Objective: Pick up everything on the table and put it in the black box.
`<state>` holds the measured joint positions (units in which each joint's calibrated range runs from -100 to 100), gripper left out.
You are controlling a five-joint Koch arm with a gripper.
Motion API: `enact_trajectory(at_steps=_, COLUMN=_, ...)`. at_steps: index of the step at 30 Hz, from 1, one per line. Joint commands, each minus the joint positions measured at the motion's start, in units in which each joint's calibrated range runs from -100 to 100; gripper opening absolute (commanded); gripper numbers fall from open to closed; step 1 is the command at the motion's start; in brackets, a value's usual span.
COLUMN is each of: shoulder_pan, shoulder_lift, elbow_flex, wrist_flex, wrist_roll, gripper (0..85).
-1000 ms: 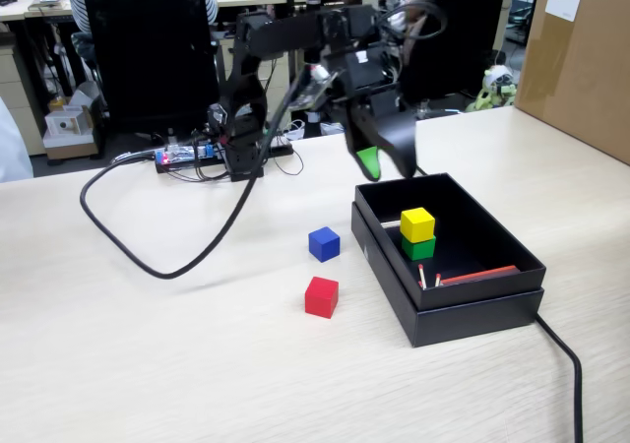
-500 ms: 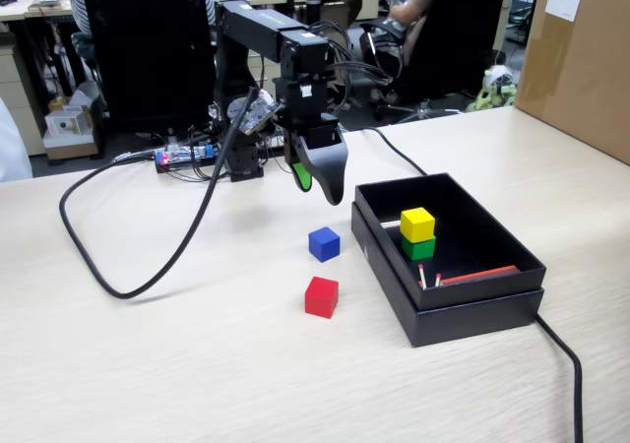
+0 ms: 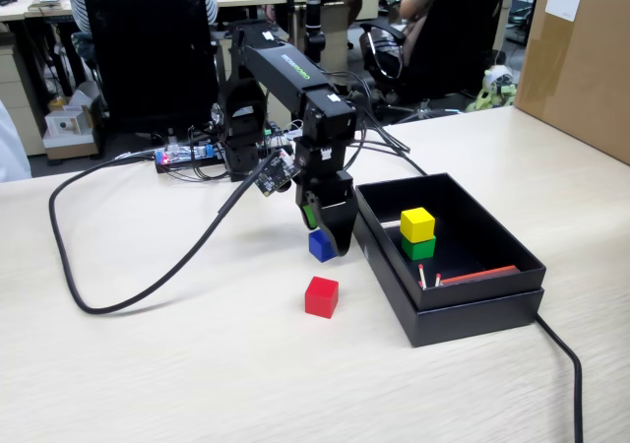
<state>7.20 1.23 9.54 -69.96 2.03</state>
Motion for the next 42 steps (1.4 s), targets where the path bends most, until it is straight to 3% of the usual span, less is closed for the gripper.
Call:
enact_trajectory(at_steps=1, shoulder_pan=-0.1, shoulder_lift=-0.3, elbow_flex=3.7, wrist_flex=0.1, wrist_roll=1.0, gripper=33.4)
enact_trajectory(at_steps=5, shoulder_pan=-0.2, shoulder_lift=0.5, elbow_flex=3.7, wrist_flex=0.1, wrist_roll=2.3, gripper=18.4)
enact_trajectory(at_steps=9, shoulder_pan=-0.5, shoulder_lift=-3.2, elbow_flex=3.9, wrist_flex=-0.2, wrist_roll=2.3, gripper=12.1)
enact_trajectory(at_steps=15, shoulder_pan=0.7, shoulder_lift=-21.5, elbow_flex=5.2, wrist_flex=-1.1, wrist_roll=2.2, gripper=11.4)
enact_trajectory(at_steps=20, shoulder_pan=5.7, shoulder_lift=-29.5, elbow_flex=14.6, wrist_flex=-1.1, wrist_roll=2.2, gripper=11.4)
enact_trajectory(at_steps=25, shoulder_pan=10.6, shoulder_lift=-17.0, elbow_flex=27.6, wrist_flex=-1.1, wrist_roll=2.7, gripper=11.4)
enact_trajectory(at_steps=32, shoulder_pan=11.5, shoulder_lift=1.0, elbow_flex=34.7, wrist_flex=-1.1, wrist_roll=3.1, gripper=11.7)
enact_trajectory(at_steps=37, shoulder_pan=11.6, shoulder_lift=6.3, elbow_flex=34.3, wrist_flex=-1.1, wrist_roll=3.8, gripper=13.7)
enact_trajectory(at_steps=40, shoulder_pan=11.5, shoulder_lift=6.2, elbow_flex=32.7, wrist_flex=-1.1, wrist_roll=3.6, gripper=30.7)
enact_trajectory(at_steps=42, shoulder_pan=11.5, shoulder_lift=5.9, elbow_flex=32.0, wrist_flex=-1.1, wrist_roll=3.6, gripper=37.8)
